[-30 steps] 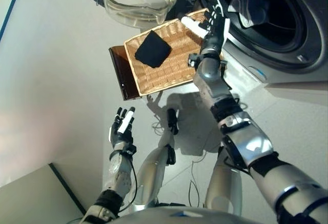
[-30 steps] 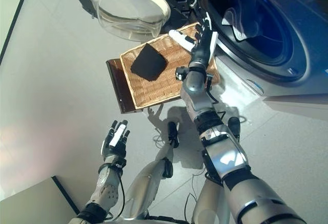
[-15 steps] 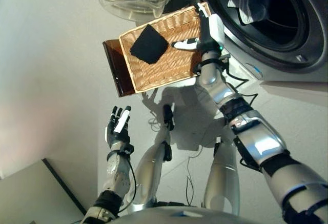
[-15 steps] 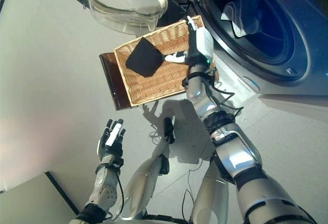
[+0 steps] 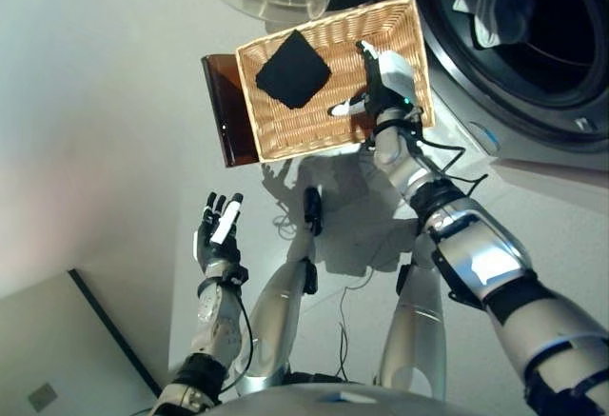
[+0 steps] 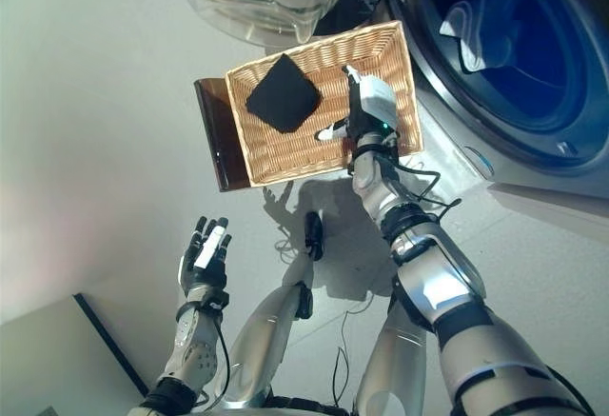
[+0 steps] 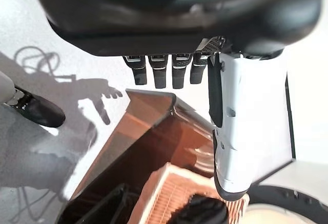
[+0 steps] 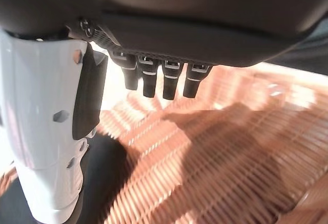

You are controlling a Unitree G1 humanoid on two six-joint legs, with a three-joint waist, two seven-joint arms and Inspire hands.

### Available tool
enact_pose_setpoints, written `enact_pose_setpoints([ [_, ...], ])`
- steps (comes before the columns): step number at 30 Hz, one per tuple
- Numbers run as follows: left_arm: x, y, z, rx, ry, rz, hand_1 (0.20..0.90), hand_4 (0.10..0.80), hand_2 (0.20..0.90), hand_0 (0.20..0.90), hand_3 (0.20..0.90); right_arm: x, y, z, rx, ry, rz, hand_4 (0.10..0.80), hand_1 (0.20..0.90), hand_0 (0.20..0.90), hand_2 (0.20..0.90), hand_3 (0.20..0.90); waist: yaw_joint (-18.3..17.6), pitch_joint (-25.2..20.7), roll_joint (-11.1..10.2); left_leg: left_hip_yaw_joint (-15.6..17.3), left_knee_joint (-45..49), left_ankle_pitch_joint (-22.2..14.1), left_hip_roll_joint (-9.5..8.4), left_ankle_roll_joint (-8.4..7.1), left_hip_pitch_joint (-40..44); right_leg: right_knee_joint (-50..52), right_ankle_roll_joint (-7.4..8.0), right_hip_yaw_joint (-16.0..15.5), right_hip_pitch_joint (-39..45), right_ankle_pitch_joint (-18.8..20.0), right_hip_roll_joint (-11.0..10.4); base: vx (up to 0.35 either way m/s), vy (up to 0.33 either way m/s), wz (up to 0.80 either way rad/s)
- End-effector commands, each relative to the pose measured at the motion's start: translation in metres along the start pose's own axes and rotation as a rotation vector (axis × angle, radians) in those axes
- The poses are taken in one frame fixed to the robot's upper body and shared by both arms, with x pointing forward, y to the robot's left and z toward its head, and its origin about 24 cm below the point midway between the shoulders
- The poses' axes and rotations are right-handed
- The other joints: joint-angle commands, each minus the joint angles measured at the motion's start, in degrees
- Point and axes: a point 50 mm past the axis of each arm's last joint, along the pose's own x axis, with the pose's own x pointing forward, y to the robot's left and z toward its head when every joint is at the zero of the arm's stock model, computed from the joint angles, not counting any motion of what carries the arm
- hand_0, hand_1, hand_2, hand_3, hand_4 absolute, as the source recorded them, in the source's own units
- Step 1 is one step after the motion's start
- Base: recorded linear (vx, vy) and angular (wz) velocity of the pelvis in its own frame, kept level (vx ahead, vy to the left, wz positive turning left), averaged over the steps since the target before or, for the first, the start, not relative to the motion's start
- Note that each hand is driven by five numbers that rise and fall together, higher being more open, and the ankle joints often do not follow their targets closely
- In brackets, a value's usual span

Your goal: Pick up the clothes and place them into the washing machine

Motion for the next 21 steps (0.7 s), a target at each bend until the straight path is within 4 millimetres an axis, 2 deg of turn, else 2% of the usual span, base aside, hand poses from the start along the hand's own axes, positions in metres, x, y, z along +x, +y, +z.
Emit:
enact_pose_setpoints([
  [1, 0.009, -0.002, 0.049, 0.05, -0.213, -0.063, 0.9, 0.8, 0.9, 0.9, 0.9, 0.023, -0.033, 0.077, 0.058, -0.222, -0.112, 0.8, 0.9, 0.9, 0.9, 0.9, 2.7, 2.36, 2.07, 0.16, -0.48, -1.77, -1.73, -4.39, -0.98, 8.03, -3.17, -0.41, -2.55, -7.24, 1.18, -0.014, 0.011, 0.2],
  [6, 0.01, -0.006, 0.052, 0.051, -0.224, -0.072, 0.9, 0.8, 0.9, 0.9, 0.9, 0.024, -0.031, 0.072, 0.07, -0.18, -0.102, 0.8, 0.9, 0.9, 0.9, 0.9, 3.84, 2.36, 2.15, -0.99, -0.48, -1.4, -2.11, -4.28, -2.32, 8.47, -3.1, -1.38, -3.3, -7.38, 0.53, -0.017, 0.019, 0.16],
  [12, 0.01, -0.012, 0.053, 0.045, -0.23, -0.09, 0.9, 0.8, 0.9, 0.9, 0.9, 0.027, -0.034, 0.079, 0.085, -0.18, -0.106, 0.8, 0.9, 0.9, 0.9, 0.9, 5.13, 2.36, 2.2, -2.1, -0.48, -0.92, -2.53, -4.13, -4.31, 9.13, -2.96, -2.24, -4.59, -7.65, -0.15, -0.012, 0.031, 0.15],
  [21, 0.009, -0.02, 0.054, 0.038, -0.238, -0.125, 0.9, 0.8, 0.9, 0.9, 0.9, 0.035, -0.054, 0.069, 0.097, -0.117, -0.152, 0.8, 0.9, 0.9, 0.9, 0.9, 7.55, 2.36, 2.96, -4.57, -0.25, -0.35, -3.41, -3.64, -6.45, 10.51, -2.87, -3.67, -5.57, -8.73, -1.41, -0.005, 0.031, 0.15],
])
